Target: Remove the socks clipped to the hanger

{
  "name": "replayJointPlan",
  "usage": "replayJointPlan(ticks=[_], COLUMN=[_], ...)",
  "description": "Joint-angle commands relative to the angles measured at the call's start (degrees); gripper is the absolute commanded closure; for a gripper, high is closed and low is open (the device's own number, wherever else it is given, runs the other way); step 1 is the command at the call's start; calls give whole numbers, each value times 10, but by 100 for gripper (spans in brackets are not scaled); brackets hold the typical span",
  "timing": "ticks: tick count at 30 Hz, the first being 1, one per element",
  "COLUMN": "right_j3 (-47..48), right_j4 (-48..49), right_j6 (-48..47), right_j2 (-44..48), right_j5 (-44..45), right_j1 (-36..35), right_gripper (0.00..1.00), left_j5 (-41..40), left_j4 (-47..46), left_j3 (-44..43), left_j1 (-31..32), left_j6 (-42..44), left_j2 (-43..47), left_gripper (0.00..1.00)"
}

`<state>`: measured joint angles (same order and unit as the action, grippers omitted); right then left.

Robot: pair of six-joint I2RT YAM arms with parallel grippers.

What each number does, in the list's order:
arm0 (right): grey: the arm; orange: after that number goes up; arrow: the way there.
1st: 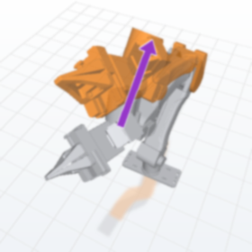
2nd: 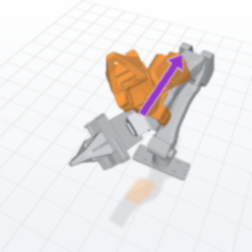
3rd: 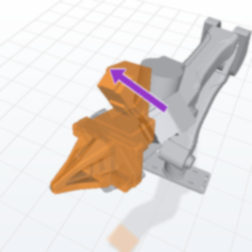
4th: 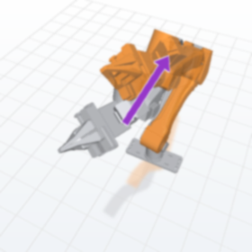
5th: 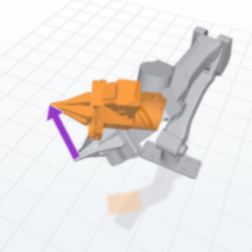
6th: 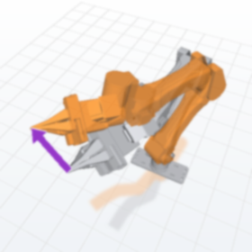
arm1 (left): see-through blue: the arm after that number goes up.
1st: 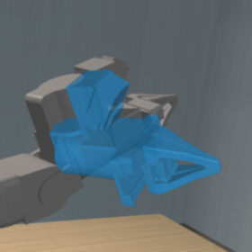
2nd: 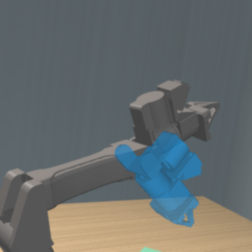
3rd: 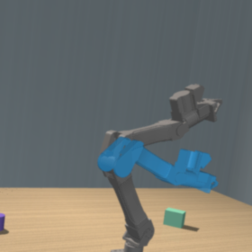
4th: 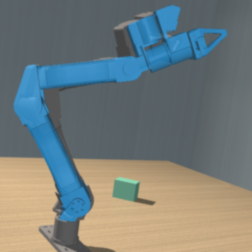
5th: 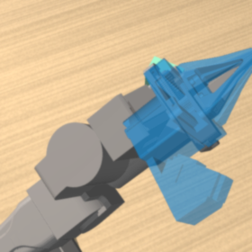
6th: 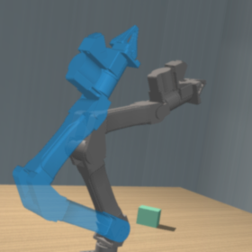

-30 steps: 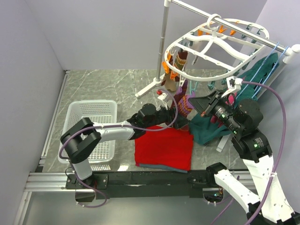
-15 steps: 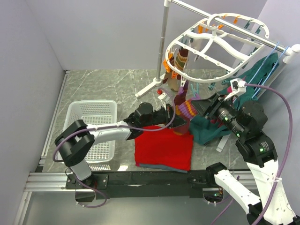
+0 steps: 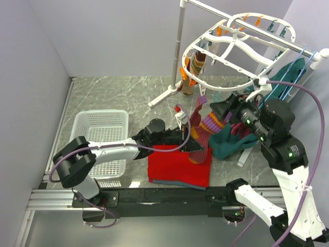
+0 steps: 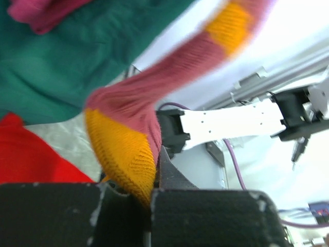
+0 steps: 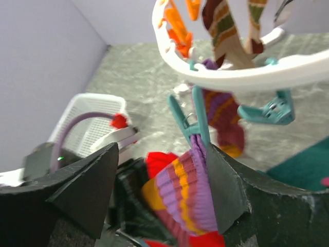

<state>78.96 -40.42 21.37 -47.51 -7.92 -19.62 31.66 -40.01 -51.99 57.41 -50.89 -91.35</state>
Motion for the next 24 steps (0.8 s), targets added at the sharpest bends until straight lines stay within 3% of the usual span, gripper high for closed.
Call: replayJointPlan(ticks=[1,11,24], right_j3=[58,93,35], right_j4=[-41,-71,16], right_j6=[-55,-112,-141], right_j2=[-41,-83,-73], right_j5=[29,68,77], right_j1=[1,-7,-17], right_gripper=[24,32,34], left_j5=[9,16,15], left_j4=[-5,2,20], left_j3=[0,-24,-38], left_j1=[16,32,39], left_j6=[-3,-8,0], left_j2=[32,14,16], left_gripper=[99,99,99])
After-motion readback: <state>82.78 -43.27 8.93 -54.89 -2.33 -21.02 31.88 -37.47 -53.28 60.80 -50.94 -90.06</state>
